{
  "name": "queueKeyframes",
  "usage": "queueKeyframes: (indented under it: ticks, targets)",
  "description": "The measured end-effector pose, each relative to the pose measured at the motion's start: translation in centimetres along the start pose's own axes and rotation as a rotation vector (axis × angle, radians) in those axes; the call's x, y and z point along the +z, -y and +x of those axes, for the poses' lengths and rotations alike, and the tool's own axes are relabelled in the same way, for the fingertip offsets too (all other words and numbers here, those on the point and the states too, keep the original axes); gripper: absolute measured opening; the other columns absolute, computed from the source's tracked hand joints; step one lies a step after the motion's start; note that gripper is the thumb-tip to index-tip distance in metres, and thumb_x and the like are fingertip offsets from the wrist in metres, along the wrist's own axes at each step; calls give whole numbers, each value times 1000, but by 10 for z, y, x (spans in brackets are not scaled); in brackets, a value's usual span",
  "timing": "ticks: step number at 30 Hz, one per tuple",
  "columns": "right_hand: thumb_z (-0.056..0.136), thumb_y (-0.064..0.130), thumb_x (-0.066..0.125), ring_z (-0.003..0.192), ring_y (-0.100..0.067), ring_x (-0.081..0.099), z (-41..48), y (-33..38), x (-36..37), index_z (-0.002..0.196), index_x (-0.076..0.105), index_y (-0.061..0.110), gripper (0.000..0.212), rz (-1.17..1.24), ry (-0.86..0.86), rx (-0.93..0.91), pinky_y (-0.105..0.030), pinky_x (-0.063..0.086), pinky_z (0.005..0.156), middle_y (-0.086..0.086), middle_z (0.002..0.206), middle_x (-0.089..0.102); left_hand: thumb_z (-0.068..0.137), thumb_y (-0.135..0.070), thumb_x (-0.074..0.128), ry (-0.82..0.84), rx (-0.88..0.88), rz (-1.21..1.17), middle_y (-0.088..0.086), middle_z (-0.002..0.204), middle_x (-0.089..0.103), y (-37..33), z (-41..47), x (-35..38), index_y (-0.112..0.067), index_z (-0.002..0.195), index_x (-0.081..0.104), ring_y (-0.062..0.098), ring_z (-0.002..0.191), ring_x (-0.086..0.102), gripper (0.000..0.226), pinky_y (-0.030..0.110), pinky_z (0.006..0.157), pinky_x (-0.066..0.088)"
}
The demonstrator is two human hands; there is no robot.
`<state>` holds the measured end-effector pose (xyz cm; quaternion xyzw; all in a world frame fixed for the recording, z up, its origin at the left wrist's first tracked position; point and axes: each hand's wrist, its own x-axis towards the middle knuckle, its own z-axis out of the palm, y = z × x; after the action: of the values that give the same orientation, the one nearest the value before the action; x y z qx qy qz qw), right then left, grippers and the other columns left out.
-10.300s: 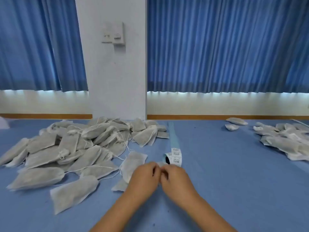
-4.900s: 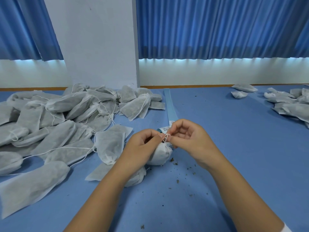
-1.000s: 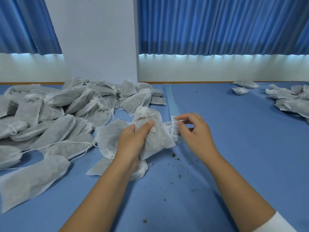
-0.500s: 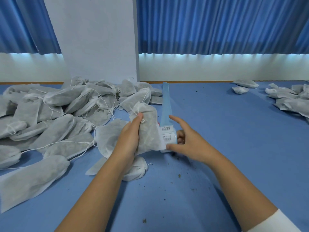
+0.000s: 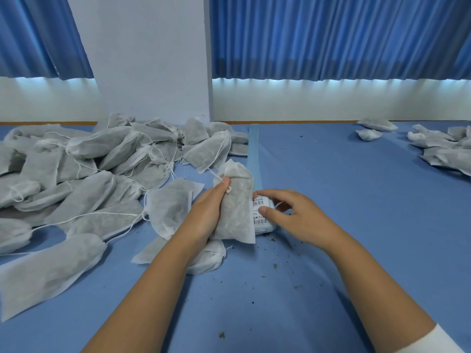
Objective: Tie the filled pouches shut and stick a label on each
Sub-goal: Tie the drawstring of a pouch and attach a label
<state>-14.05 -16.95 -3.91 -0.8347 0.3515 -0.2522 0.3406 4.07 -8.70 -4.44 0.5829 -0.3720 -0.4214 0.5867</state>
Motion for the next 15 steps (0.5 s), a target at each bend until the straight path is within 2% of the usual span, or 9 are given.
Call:
queueKeyframes:
  ticks: [3, 5, 10, 15]
  targets:
    - [84, 30, 73, 82, -4, 53, -1, 1, -5, 119, 65, 39, 37, -6, -57, -13, -13, 39, 76, 10, 101, 48, 83, -65, 50, 15, 15, -21, -2, 119, 73, 0, -1, 1, -24, 122, 69, 19, 113, 68, 60, 47, 108, 45]
    - [83, 26, 75, 85, -2, 52, -2, 2, -7, 117, 66, 37, 37, 12, -82, -32, -12, 39, 74, 11, 103, 49, 82, -69, 51, 31, 29, -26, -4, 122, 71, 0, -1, 1, -27, 125, 67, 18, 116, 66, 62, 46, 108, 44]
    - [81, 17, 77, 87, 4, 55, -4, 1, -8, 109, 67, 37, 36, 33, -130, -67, -13, 37, 69, 17, 100, 57, 78, -74, 53, 69, 36, 7, -2, 121, 72, 2, -1, -1, -29, 121, 70, 19, 116, 66, 65, 46, 109, 42]
    - [81, 20, 76, 85, 5, 60, -4, 0, -9, 97, 72, 35, 22, 18, -191, -67, -9, 40, 69, 15, 97, 68, 77, -75, 52, 91, 35, 52, -2, 119, 73, 3, 0, -2, -28, 119, 71, 18, 114, 67, 65, 47, 109, 43]
